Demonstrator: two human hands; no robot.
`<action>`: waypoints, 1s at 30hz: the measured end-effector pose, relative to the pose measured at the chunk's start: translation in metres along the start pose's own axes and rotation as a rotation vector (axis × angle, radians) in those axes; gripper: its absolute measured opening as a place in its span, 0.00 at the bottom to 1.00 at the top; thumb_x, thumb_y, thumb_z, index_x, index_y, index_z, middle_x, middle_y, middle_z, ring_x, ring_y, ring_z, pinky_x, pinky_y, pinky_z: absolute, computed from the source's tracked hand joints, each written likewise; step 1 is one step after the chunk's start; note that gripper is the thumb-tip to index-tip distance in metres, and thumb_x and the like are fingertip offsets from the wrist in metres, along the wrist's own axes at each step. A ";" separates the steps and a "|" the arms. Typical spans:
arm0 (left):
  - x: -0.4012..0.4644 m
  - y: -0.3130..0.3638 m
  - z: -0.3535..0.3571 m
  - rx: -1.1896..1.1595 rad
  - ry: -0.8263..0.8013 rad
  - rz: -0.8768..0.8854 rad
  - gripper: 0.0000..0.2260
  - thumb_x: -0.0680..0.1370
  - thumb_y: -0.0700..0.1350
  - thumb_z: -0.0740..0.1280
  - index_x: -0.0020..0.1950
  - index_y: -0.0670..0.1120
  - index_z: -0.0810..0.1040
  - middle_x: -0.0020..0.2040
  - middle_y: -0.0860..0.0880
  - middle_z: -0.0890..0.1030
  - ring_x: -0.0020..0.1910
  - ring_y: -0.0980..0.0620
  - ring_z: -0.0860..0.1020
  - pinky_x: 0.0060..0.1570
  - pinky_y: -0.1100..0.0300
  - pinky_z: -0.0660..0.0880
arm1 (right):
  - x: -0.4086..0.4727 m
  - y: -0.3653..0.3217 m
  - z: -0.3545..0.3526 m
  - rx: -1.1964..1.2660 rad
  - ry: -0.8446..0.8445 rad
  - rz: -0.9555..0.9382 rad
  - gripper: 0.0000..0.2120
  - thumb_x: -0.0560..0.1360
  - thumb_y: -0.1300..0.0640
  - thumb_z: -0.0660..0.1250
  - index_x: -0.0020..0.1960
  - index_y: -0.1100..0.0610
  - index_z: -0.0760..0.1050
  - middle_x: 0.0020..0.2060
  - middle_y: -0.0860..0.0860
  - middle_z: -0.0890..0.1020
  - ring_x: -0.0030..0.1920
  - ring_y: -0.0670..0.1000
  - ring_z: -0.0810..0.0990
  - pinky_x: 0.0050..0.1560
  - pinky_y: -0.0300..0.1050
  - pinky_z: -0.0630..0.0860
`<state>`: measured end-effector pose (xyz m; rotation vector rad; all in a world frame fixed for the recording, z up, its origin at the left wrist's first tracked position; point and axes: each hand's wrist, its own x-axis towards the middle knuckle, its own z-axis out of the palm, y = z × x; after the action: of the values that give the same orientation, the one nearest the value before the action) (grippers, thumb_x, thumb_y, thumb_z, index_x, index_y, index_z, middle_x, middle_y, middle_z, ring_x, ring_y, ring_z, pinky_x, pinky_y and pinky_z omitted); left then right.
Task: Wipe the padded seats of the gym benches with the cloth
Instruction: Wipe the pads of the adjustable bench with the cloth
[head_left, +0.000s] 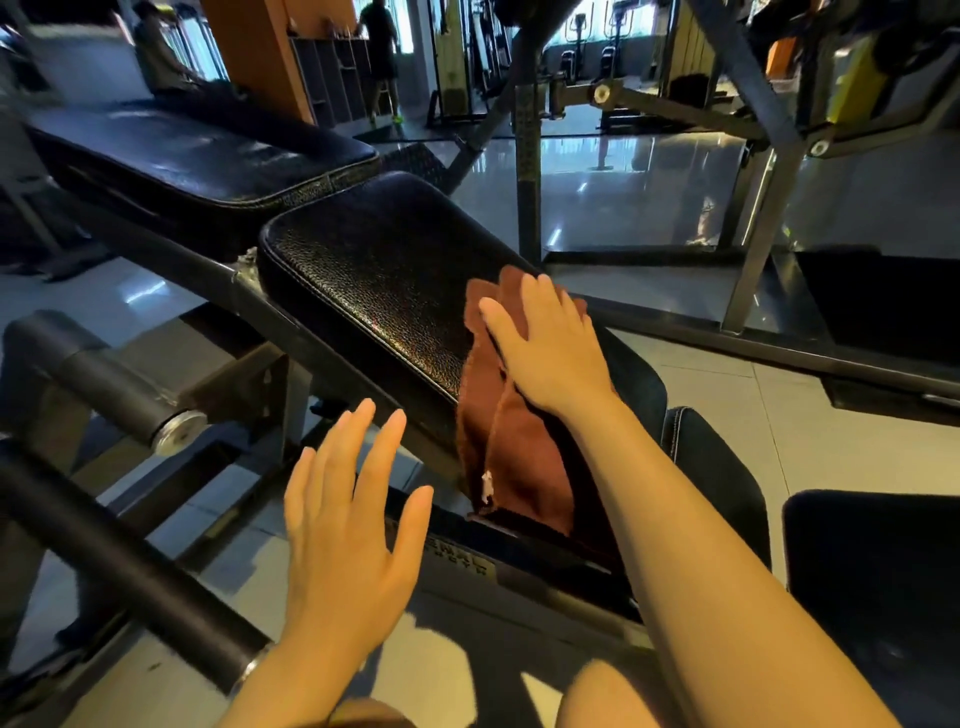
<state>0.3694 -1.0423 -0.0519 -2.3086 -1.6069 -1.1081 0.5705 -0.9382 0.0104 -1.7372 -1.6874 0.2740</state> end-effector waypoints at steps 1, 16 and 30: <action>0.001 0.002 -0.001 0.000 -0.002 0.017 0.25 0.79 0.54 0.56 0.76 0.52 0.60 0.76 0.48 0.62 0.76 0.48 0.58 0.75 0.53 0.44 | -0.009 0.011 -0.002 -0.002 0.000 0.046 0.33 0.80 0.35 0.48 0.77 0.54 0.57 0.77 0.53 0.60 0.77 0.56 0.56 0.76 0.57 0.50; -0.038 0.060 -0.016 -0.102 -0.041 0.237 0.21 0.79 0.52 0.59 0.70 0.47 0.72 0.70 0.45 0.71 0.72 0.47 0.65 0.69 0.40 0.61 | -0.178 0.057 -0.013 0.037 0.067 0.245 0.17 0.83 0.48 0.55 0.68 0.50 0.72 0.61 0.49 0.79 0.59 0.48 0.78 0.56 0.33 0.70; -0.028 0.224 0.009 -0.935 -0.681 -0.039 0.05 0.75 0.44 0.73 0.48 0.53 0.82 0.45 0.54 0.84 0.45 0.61 0.81 0.48 0.67 0.77 | -0.300 0.103 -0.103 -0.011 0.440 -0.027 0.21 0.76 0.46 0.67 0.66 0.53 0.75 0.61 0.47 0.80 0.63 0.36 0.69 0.63 0.21 0.61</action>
<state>0.5601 -1.1560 -0.0093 -3.5839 -1.4647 -1.3751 0.6738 -1.2462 -0.0670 -1.6349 -1.3897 -0.1252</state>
